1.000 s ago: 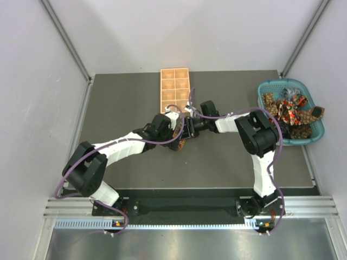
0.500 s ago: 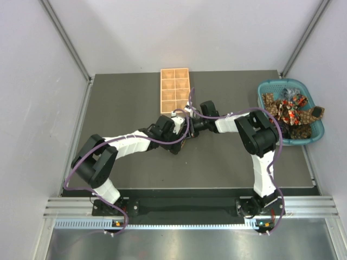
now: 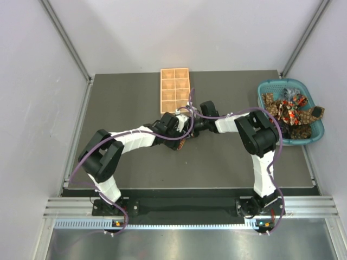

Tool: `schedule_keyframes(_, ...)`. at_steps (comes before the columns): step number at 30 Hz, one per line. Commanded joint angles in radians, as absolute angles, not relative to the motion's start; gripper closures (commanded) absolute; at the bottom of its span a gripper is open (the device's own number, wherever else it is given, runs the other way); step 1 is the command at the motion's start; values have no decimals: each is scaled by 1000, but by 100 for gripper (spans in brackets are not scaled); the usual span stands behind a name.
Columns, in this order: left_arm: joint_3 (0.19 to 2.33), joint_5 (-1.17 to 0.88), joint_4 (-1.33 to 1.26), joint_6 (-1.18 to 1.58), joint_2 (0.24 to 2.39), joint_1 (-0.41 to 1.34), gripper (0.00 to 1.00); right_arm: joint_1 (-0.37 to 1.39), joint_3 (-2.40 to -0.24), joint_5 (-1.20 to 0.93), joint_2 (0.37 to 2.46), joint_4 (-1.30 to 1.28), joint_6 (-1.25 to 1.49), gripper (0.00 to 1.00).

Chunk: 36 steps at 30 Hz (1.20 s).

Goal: Roll the ties
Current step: Roll the tie

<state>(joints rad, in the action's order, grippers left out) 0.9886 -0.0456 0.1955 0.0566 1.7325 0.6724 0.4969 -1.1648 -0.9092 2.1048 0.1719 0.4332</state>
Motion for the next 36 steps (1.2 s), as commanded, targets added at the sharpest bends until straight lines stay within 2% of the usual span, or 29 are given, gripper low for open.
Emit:
schedule_keyframes(1, 1038, -9, 290, 75, 1761, 670, 51, 512, -1137, -801, 2073, 149, 376, 55)
schedule_keyframes(8, 1080, -29, 370, 84, 1799, 672, 53, 450, -1189, -781, 2023, 123, 414, 47)
schedule_keyframes(11, 1088, -41, 380, 84, 1815, 672, 54, 407, -1178, -779, 1971, 146, 448, 41)
schedule_keyframes(13, 1095, -44, 390, 83, 1825, 672, 54, 384, -1148, -772, 1915, 164, 475, 32)
schedule_keyframes(15, 1112, -49, 414, 87, 1842, 670, 55, 354, -1100, -753, 1870, 169, 483, 19)
schedule_keyframes(16, 1120, -48, 422, 89, 1844, 670, 55, 347, -1076, -720, 1812, 178, 488, 18)
schedule_keyframes(25, 1255, -43, 584, 106, 1920, 669, 55, 368, -632, -364, 1351, 259, 440, 27)
schedule_keyframes(28, 1316, -41, 644, 113, 1960, 670, 55, 471, -536, -194, 1216, 229, 384, 30)
schedule_keyframes(30, 1364, -41, 678, 115, 1991, 670, 56, 604, -506, -76, 1158, 203, 350, 30)
schedule_keyframes(31, 1379, -43, 692, 114, 2002, 670, 57, 648, -500, 37, 1110, 192, 328, 31)
schedule_keyframes(33, 1426, -49, 739, 104, 2035, 670, 59, 773, -483, 124, 1068, 193, 305, 38)
schedule_keyframes(36, 1495, -55, 814, 91, 2095, 669, 59, 931, -497, 301, 1046, 192, 246, 39)
